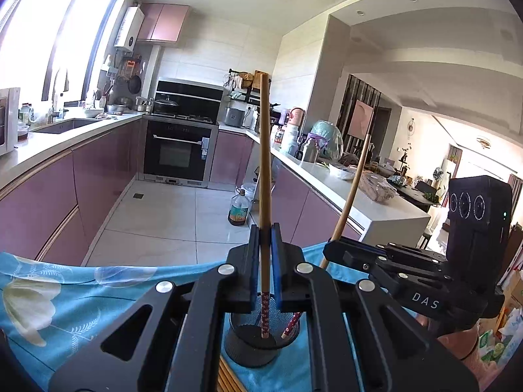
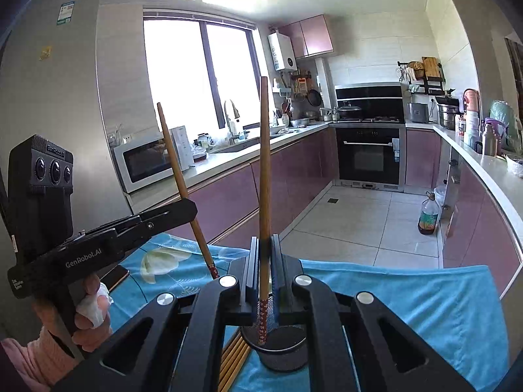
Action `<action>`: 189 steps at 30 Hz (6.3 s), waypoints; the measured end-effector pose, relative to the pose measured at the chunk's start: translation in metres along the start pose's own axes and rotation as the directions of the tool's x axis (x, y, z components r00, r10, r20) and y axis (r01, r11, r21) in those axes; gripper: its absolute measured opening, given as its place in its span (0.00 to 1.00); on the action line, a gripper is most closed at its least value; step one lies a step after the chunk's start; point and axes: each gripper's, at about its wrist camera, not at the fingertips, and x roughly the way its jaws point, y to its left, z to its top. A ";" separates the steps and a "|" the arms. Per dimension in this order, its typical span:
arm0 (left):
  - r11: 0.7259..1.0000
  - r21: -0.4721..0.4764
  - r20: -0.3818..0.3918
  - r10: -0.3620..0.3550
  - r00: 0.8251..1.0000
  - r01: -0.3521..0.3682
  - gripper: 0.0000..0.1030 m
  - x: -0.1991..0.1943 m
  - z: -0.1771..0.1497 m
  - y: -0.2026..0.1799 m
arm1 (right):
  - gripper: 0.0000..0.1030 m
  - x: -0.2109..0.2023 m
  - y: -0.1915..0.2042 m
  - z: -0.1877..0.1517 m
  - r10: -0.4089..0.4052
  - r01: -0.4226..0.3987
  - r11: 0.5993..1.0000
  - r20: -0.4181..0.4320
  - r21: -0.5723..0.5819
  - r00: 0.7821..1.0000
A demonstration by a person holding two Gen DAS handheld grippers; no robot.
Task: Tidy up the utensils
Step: 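Lift both held chopsticks upright and carry them over the black mesh cup, then lower the chopsticks into the mesh cup and open both grippers, then move both open grippers back to the remaining chopsticks on the tablecloth, then grasp a chopstick with the right gripper while the left gripper grasps another chopstick, then lift both chopsticks upright and carry them over the mesh cup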
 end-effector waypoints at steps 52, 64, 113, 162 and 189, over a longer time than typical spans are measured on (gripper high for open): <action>0.979 0.067 -0.141 0.201 0.969 -0.193 0.43 0.034 -0.082 0.060 | 0.25 0.028 -0.002 -0.047 0.008 -0.001 0.999 -0.172 0.041 0.985; 0.965 0.059 -0.292 0.261 0.920 -0.255 0.46 -0.009 -0.146 0.096 | 0.32 0.032 0.037 -0.100 0.079 -0.078 0.997 -0.308 0.017 0.948; 0.970 0.045 -0.502 0.229 0.834 -0.239 0.38 0.015 -0.214 0.090 | 0.32 0.072 0.060 -0.164 -0.059 0.045 0.998 -0.477 -0.040 0.877; 0.963 -0.027 -0.509 0.218 0.833 -0.268 0.07 0.020 -0.210 0.099 | 0.05 0.072 0.049 -0.157 0.039 -0.005 0.997 -0.468 0.075 0.883; 0.978 0.044 -0.539 0.194 0.820 -0.202 0.07 0.032 -0.217 0.085 | 0.06 0.076 0.051 -0.158 0.039 -0.015 0.998 -0.479 0.055 0.877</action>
